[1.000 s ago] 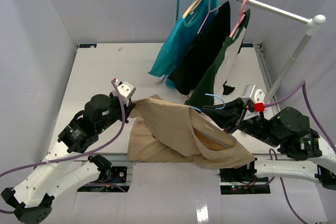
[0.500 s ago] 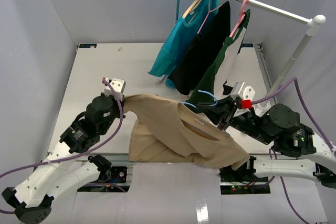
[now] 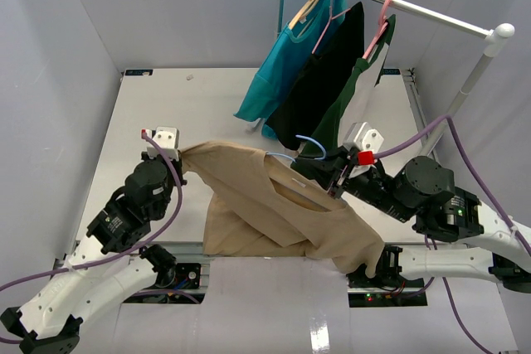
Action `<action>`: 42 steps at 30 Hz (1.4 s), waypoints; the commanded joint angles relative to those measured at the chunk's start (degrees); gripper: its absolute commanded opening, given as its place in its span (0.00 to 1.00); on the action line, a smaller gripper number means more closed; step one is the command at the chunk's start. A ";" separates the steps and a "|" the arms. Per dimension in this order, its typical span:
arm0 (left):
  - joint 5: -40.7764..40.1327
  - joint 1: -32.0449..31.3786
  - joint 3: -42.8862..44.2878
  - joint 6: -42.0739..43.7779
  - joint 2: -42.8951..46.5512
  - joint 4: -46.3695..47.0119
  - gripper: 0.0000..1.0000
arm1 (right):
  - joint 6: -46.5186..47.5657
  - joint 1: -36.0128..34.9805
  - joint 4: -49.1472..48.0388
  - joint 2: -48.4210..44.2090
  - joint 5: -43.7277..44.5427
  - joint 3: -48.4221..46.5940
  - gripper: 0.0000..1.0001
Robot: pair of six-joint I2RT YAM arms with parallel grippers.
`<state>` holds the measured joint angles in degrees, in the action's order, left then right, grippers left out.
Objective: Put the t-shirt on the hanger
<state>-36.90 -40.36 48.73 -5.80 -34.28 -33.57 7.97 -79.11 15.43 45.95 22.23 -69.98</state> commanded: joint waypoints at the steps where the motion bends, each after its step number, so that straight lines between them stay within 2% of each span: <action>1: -4.66 0.19 -0.58 0.22 0.55 1.18 0.00 | 1.88 0.18 -4.89 0.18 2.33 -3.01 0.08; 8: -3.09 0.21 -2.57 2.83 0.33 3.24 0.00 | 2.81 0.16 -5.16 -1.23 1.79 -4.16 0.08; 9: -2.97 0.19 -2.47 2.70 0.21 3.19 0.03 | 2.84 0.19 -5.08 -1.36 1.68 -4.08 0.08; 10: -2.62 0.19 -2.25 2.60 0.14 3.12 0.10 | 2.84 0.14 -4.72 -1.30 1.51 -4.07 0.08; 11: -2.05 0.19 -1.85 2.44 0.06 2.92 0.21 | 2.87 0.11 -4.09 -1.10 1.25 -4.18 0.08; 12: -1.09 0.19 -1.02 1.99 -0.07 2.35 0.43 | 3.00 0.18 -3.06 -0.65 0.93 -4.43 0.08; 14: 1.33 0.19 1.28 1.66 -0.20 0.69 0.73 | 2.84 0.12 -2.35 -0.28 0.69 -4.35 0.08; 15: 3.73 0.19 2.11 1.42 -0.09 -0.31 0.82 | 2.84 0.18 -2.00 -0.16 0.63 -4.29 0.08; 17: 11.23 0.19 6.30 2.83 0.62 -1.51 0.86 | 2.56 0.10 -1.80 -0.07 0.16 -3.76 0.08; 23: 23.41 0.19 16.45 8.99 -0.06 -2.61 0.88 | 1.11 0.19 -0.48 1.95 -2.77 -3.00 0.08; 30: 51.86 0.19 21.46 15.00 -7.64 -2.29 0.83 | 0.73 0.22 -0.13 5.38 -9.97 -3.85 0.08; 36: 59.24 0.19 17.65 17.89 -7.89 -0.80 0.81 | 0.00 0.10 -2.15 4.32 -13.82 -4.40 0.08; 42: 70.02 0.19 16.72 19.43 -7.95 -0.07 0.81 | -0.34 0.17 -2.15 4.72 -14.39 -4.56 0.08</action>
<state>21.90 -40.19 64.87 11.66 -43.44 -34.71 7.85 -79.09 18.30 51.29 9.13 -71.48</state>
